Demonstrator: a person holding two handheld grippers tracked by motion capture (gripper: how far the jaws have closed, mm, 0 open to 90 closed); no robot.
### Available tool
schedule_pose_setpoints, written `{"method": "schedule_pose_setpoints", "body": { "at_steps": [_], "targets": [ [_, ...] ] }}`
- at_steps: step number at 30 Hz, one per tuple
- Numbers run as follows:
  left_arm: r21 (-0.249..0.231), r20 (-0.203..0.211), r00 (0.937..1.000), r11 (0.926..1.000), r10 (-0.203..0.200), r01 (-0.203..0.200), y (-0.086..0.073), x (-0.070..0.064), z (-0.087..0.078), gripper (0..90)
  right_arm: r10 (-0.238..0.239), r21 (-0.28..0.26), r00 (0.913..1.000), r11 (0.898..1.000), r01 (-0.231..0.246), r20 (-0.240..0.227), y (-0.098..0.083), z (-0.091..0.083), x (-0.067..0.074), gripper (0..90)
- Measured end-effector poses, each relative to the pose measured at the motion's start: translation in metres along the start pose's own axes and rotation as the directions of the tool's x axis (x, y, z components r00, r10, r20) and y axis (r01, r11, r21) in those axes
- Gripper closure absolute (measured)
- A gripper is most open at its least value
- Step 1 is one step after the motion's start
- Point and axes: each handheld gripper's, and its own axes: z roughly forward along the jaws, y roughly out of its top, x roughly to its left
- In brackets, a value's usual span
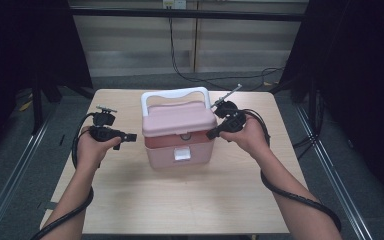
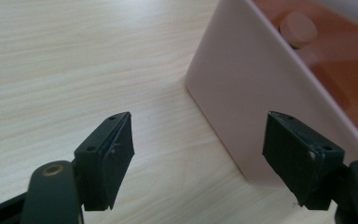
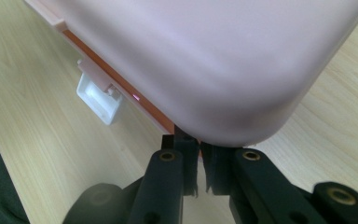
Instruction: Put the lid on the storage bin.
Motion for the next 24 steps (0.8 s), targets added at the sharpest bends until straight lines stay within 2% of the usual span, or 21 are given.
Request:
{"method": "schedule_pose_setpoints", "body": {
  "at_steps": [7,9,10,15,20,24],
  "targets": [
    [0.009,0.002,1.0,1.0,-0.003,0.003,-0.017,0.004,0.006,24.4,-0.016,-0.003,0.9998,1.0,0.016,0.013,-0.004,0.003,0.002,78.5],
    [0.023,0.004,1.0,0.9997,0.003,-0.003,-0.02,0.006,0.007,24.4,-0.007,-0.001,0.9999,1.0,0.007,0.014,-0.006,0.003,0.002,76.7],
    [0.015,0.003,1.0,0.9999,-0.008,0.008,-0.022,0.006,0.008,24.3,-0.005,-0.001,0.9998,1.0,0.005,0.019,-0.007,0.002,0.001,74.8],
    [0.013,0.004,1.0,0.9999,-0.009,0.009,-0.028,0.007,0.009,24.3,-0.002,0.015,0.9991,1.0,0.001,0.043,-0.015,-0.003,-0.005,72.6],
    [0.019,0.005,1.0,0.9998,-0.001,0.001,-0.033,0.006,0.011,24.1,-0.007,0.024,0.9985,1.0,0.006,0.055,-0.022,0.0,-0.008,71.5],
    [0.026,0.006,1.0,0.9997,-0.001,0.001,-0.036,0.007,0.012,23.4,0.001,0.016,0.9989,1.0,-0.001,0.047,-0.027,0.003,-0.011,69.1]
  ]
}}
